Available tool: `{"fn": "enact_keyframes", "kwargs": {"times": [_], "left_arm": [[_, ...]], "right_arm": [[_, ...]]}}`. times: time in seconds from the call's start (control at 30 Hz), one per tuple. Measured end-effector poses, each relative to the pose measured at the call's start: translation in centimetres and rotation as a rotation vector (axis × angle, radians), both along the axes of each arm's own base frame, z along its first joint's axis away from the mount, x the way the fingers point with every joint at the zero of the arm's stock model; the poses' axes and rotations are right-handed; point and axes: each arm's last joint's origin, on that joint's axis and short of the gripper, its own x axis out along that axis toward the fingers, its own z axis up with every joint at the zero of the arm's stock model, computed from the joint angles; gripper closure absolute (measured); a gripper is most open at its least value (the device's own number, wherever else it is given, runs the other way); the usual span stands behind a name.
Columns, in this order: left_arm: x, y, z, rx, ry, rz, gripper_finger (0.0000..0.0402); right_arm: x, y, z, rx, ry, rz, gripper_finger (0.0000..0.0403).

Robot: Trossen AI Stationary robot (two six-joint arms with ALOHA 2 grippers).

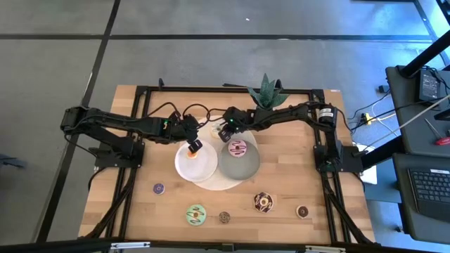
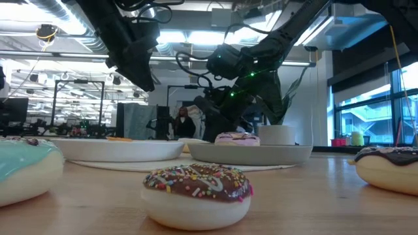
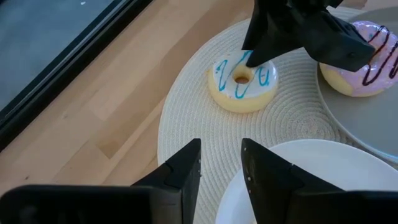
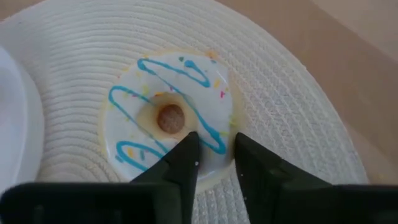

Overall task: Pick & Place donuts
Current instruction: Put the large white donut on the gray plate

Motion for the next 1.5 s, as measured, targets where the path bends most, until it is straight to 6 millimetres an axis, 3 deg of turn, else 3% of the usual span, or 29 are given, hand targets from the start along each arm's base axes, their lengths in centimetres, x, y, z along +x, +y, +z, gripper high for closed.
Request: {"fn": "enact_keyframes", "kwargs": {"times": [0.23,0.43,0.63,0.87,1.1,1.27,1.37,1.5], "left_arm": [[0.0,0.0,0.0,0.000,0.000,0.000,0.0289],[0.0,0.0,0.0,0.000,0.000,0.000,0.0290],[0.0,0.0,0.0,0.001,0.000,0.001,0.0291],[-0.1,0.0,-0.1,0.003,0.014,0.009,0.0289],[-1.3,0.0,-0.5,0.038,0.083,0.128,0.0292],[-1.4,-0.7,-0.6,0.054,0.084,0.130,0.0288],[-1.4,-1.2,-0.6,0.053,0.084,0.110,0.0289],[-1.4,-1.8,-0.6,0.045,0.074,0.096,0.0289]], "right_arm": [[0.2,0.0,0.1,-0.052,-0.004,0.062,0.0357],[0.4,-0.1,0.8,-0.077,-0.007,0.090,0.0370],[1.4,-0.3,3.0,-0.117,0.043,0.157,0.0371],[2.5,0.9,7.5,-0.127,0.152,0.302,0.0371],[-0.4,4.4,12.2,-0.080,0.218,0.367,0.0371],[-3.3,9.2,13.7,-0.031,0.198,0.392,0.0371],[-5.0,12.3,13.1,0.023,0.181,0.391,0.0371],[-6.5,15.4,10.8,0.086,0.142,0.358,0.0371]]}}
